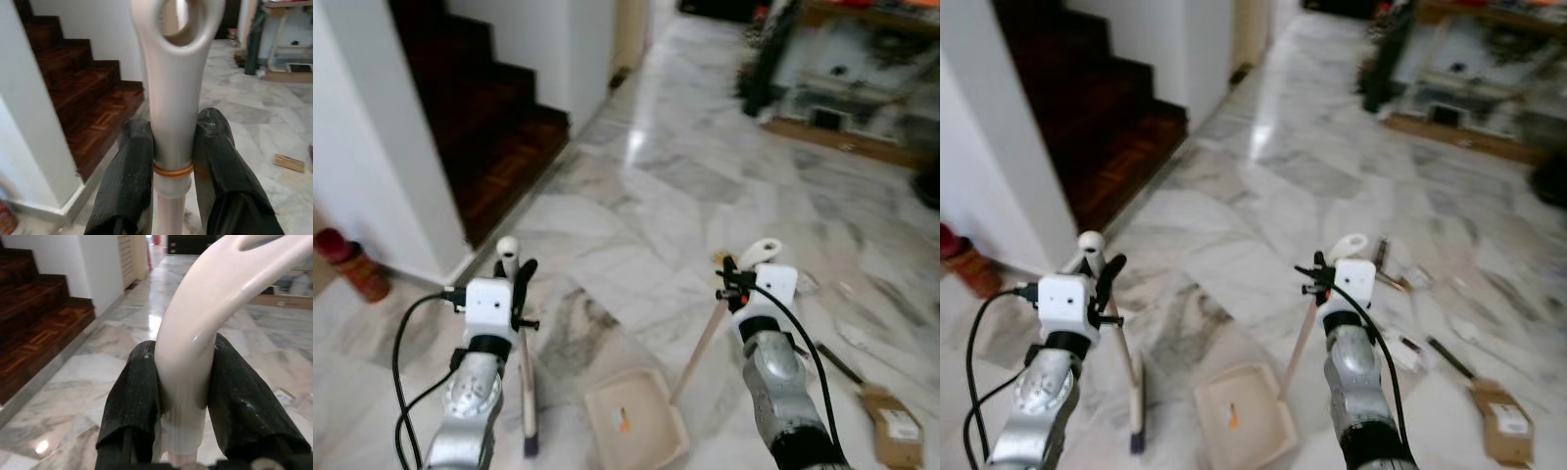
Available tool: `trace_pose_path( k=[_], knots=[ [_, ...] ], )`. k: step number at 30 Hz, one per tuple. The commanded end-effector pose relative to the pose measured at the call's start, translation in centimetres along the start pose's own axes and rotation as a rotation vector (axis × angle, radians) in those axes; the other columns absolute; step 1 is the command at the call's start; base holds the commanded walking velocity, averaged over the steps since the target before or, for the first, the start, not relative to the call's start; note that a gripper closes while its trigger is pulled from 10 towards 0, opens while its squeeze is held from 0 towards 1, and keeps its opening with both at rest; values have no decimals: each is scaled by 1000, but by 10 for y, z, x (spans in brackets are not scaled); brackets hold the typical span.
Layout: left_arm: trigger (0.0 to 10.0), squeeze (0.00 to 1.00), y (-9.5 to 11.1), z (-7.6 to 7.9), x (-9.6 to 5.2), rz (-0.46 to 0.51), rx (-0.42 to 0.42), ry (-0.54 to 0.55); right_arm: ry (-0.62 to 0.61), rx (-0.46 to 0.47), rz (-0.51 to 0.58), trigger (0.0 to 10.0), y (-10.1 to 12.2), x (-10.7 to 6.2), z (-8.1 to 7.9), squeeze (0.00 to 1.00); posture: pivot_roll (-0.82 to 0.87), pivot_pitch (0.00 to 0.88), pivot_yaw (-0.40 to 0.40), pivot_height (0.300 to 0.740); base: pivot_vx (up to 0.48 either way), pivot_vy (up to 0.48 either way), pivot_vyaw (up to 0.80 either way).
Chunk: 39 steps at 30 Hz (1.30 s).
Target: Sweep floor
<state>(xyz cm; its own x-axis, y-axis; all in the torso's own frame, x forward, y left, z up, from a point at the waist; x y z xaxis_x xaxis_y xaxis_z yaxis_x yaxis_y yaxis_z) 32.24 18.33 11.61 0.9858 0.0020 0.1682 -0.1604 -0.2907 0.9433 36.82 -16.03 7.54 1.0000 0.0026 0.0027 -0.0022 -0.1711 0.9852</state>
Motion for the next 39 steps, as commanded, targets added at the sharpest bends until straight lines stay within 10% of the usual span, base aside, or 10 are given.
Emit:
trace_pose_path(
  k=[1, 24, 39],
  knots=[
    [10000, 0, 7, 1, 2, 31, -4, 3, -2, 14, 41, 10000, 11, 3, 0, 0, 107, 71, -37, 740, 0, 0, -800],
    [10000, 0, 7, 3, 2, 31, -17, -10, 0, 12, 41, 10000, 10, 3, -1, 0, 106, 56, -35, 740, 0, 0, -800],
    [10000, 0, 6, 9, 3, 30, -53, -23, 14, 22, 58, 10000, 11, 2, -10, 0, 106, 30, -37, 740, 0, 0, 0]
  ],
)
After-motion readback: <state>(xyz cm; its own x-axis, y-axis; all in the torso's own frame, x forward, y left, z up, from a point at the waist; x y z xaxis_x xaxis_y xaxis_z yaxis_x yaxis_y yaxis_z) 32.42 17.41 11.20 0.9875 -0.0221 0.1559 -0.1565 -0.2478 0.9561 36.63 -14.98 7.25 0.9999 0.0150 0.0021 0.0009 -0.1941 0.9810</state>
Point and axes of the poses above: a point about 5 cm out from each wrist's last joint towards the gripper, its own x axis pointing out of the wrist towards the gripper, its own y axis along the axis of the wrist's last joint, z = x × y, the point moved 5 cm from there along x, pointing out of the wrist towards the gripper, and after that the axes turned 8 degrees about x, right-handed, at the moved point
